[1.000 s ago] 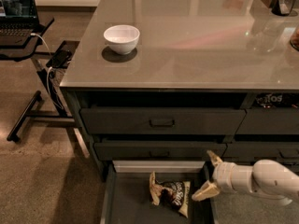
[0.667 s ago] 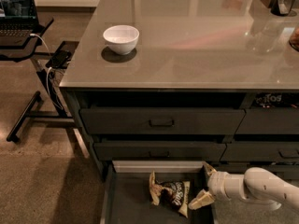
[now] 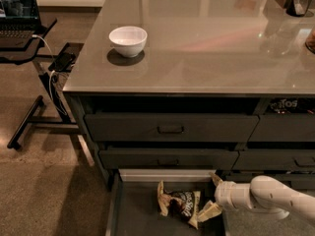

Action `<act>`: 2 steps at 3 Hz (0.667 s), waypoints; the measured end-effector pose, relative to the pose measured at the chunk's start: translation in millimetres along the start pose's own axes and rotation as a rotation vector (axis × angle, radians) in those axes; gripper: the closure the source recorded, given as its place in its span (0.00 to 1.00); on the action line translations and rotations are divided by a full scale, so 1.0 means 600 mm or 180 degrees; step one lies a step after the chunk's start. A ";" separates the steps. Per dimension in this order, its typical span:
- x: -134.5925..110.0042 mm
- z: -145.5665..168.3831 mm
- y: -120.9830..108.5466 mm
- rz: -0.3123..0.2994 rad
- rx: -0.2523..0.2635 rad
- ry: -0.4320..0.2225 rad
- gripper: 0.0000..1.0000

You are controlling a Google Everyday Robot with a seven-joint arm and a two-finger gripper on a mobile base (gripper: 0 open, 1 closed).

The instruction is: Pick brown chip bag from bottom drawer and place on counter

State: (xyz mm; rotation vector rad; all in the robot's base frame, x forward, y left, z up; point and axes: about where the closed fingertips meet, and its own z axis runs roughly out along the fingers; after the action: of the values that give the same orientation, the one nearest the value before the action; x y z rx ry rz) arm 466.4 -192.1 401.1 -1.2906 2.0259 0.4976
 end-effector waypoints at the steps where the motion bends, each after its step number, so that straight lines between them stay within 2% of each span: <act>1: 0.044 0.065 0.006 0.0075 -0.0129 0.0107 0.00; 2: 0.093 0.141 0.023 0.0134 -0.0281 0.0182 0.00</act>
Offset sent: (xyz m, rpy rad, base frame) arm -0.0027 0.0385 -0.1642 -0.0153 0.1728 0.0525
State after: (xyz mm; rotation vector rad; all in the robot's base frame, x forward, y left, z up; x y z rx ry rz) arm 466.6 -168.5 301.9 -1.3306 2.1029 0.5817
